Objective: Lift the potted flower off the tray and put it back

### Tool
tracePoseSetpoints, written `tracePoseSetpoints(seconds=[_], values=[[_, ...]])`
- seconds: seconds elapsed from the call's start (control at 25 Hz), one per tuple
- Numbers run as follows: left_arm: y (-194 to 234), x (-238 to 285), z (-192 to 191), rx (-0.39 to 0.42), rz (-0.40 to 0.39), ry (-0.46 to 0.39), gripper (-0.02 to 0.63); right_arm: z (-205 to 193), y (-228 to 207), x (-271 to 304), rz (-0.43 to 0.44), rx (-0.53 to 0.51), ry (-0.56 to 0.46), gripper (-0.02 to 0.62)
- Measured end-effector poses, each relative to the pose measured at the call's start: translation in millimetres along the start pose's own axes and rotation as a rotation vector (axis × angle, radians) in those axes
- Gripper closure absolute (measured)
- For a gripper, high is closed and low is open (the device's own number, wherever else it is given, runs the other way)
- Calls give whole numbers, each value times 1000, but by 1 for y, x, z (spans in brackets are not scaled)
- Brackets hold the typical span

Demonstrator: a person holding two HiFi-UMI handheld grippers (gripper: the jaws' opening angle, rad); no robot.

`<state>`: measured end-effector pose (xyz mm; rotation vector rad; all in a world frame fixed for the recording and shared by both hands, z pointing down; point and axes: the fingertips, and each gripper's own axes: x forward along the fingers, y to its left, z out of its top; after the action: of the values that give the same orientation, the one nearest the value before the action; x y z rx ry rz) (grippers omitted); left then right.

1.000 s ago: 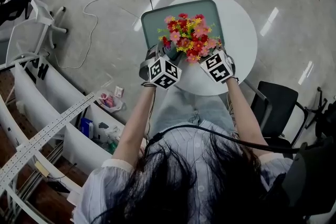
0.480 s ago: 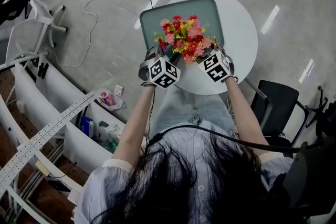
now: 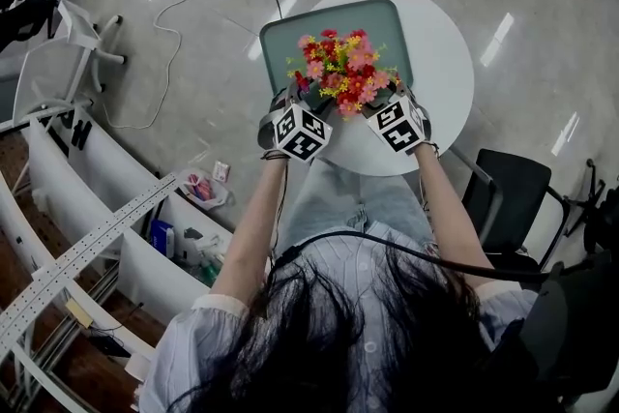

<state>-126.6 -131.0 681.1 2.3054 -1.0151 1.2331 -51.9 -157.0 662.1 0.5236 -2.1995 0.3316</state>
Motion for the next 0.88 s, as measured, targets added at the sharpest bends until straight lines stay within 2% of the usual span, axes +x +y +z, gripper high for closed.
tracePoseSetpoints(seconds=[0.2,0.44,0.68,0.88], values=[[4,-20,-8,-66,15,-24,365,-2,-8,-15,-44,51,-14,307],[6,-59,-2,-168,30,-128,365,3,-7,-45,-79,150,-79,307],[-8,-96,7,-171,30,-212,365,5,-4,-86,-144,215,-158,315],[-14,-126,21,-187,19,-317,367,14,11,-117,-193,267,-231,368]])
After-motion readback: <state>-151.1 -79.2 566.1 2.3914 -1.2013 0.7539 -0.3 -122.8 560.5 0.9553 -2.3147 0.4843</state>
